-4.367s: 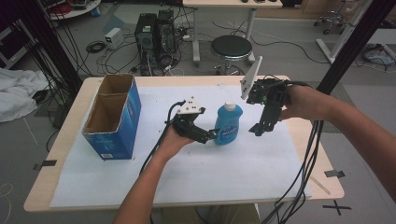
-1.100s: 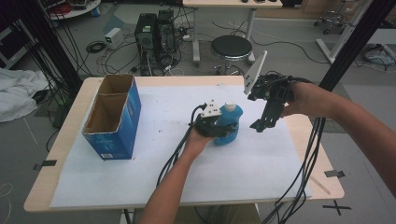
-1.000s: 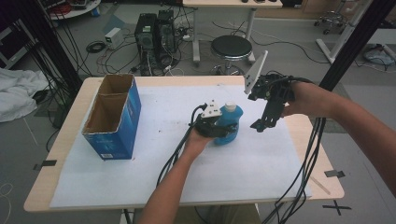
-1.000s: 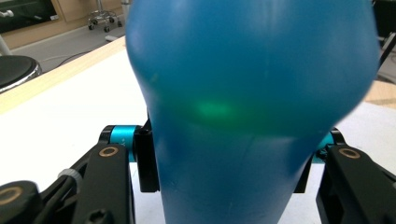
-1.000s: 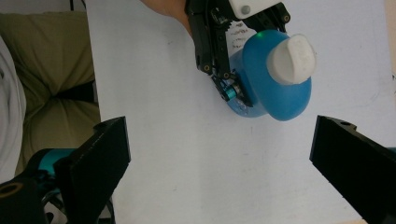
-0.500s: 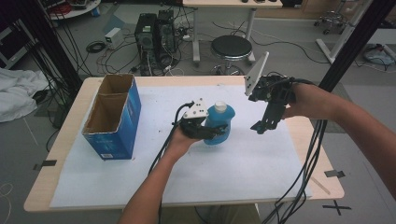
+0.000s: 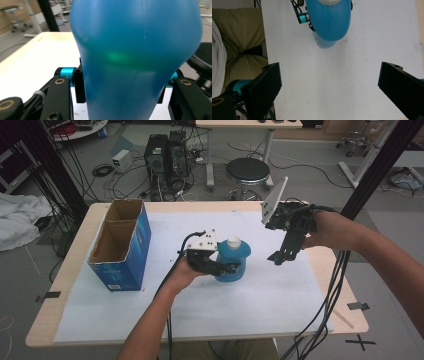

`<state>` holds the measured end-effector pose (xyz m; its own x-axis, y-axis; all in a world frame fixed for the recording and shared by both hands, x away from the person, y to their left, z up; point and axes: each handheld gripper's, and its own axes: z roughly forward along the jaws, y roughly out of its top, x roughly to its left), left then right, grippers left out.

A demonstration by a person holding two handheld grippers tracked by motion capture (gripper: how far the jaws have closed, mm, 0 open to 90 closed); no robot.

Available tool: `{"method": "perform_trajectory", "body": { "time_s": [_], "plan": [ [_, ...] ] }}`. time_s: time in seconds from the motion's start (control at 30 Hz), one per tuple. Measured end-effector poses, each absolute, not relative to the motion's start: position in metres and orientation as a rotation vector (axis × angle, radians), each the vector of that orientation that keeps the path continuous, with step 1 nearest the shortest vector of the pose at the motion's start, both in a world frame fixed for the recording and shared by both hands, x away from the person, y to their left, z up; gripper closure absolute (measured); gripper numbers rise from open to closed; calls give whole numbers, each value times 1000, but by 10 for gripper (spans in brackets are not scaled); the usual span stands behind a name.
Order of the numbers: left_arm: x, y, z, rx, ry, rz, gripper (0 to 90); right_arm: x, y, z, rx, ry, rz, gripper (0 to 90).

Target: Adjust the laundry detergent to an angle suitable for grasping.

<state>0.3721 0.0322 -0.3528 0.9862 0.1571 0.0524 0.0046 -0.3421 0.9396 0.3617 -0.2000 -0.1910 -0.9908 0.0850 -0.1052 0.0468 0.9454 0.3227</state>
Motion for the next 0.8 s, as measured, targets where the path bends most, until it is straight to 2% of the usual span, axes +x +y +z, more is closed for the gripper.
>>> {"method": "perform_trajectory", "body": {
  "time_s": [0.4, 0.8],
  "plan": [
    [387, 17, -370, 1920, 23, -12, 457, 366, -203, -193, 113, 2986, 500, 40],
    [399, 11, -380, 1967, -49, -26, 458, 372, -203, -195, 133, 2996, 493, 40]
  ]
}}
